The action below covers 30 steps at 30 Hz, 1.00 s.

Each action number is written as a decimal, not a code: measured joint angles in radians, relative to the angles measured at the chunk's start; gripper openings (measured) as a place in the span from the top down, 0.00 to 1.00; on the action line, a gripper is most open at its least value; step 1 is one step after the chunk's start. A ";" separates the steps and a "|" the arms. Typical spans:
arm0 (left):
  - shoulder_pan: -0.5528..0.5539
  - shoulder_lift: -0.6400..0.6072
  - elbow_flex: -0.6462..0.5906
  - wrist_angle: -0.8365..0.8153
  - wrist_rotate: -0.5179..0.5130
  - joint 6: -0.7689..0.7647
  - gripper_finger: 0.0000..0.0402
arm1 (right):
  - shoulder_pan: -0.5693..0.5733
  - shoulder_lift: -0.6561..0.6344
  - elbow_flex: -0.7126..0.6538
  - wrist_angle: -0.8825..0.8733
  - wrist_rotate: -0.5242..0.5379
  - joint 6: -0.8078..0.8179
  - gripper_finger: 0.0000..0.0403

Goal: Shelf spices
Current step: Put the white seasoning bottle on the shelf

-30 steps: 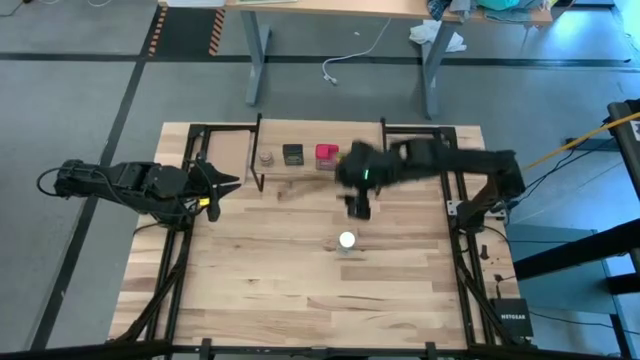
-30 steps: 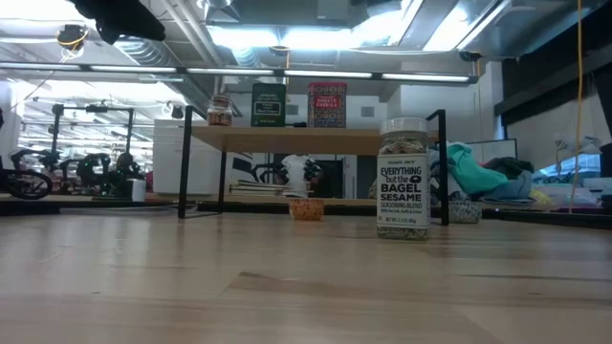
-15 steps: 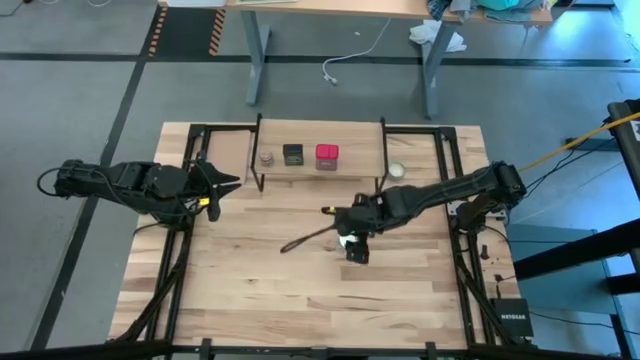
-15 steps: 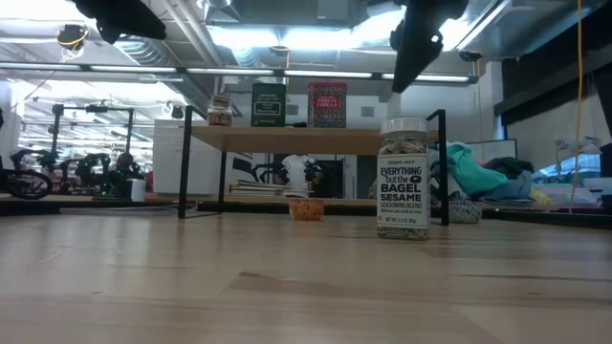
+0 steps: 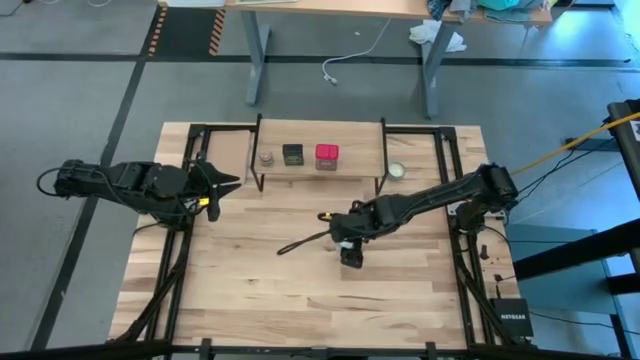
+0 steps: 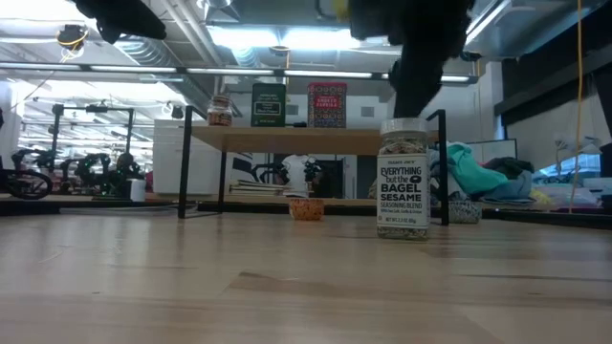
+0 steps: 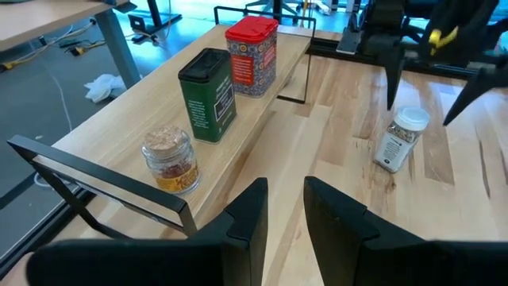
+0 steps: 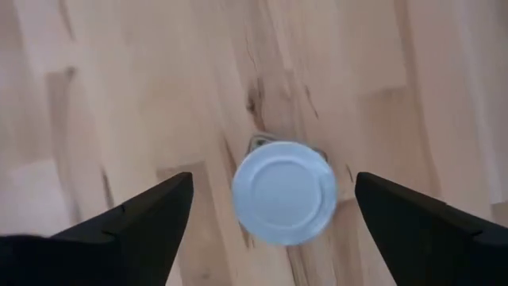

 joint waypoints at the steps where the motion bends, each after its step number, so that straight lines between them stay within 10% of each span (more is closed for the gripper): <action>1: 0.000 0.000 0.000 0.000 0.000 0.000 0.81 | 0.000 0.008 -0.005 0.001 -0.001 0.000 0.11; 11: 0.000 0.000 0.000 -0.002 0.000 0.000 0.81 | 0.000 0.079 -0.011 -0.012 -0.006 -0.015 0.14; 20: 0.000 0.000 0.000 -0.001 0.000 0.000 0.81 | 0.000 0.086 -0.010 0.015 -0.004 -0.031 0.49; 30: 0.000 0.000 0.000 -0.001 0.000 -0.004 0.81 | 0.000 0.081 0.023 -0.034 -0.031 -0.043 0.49</action>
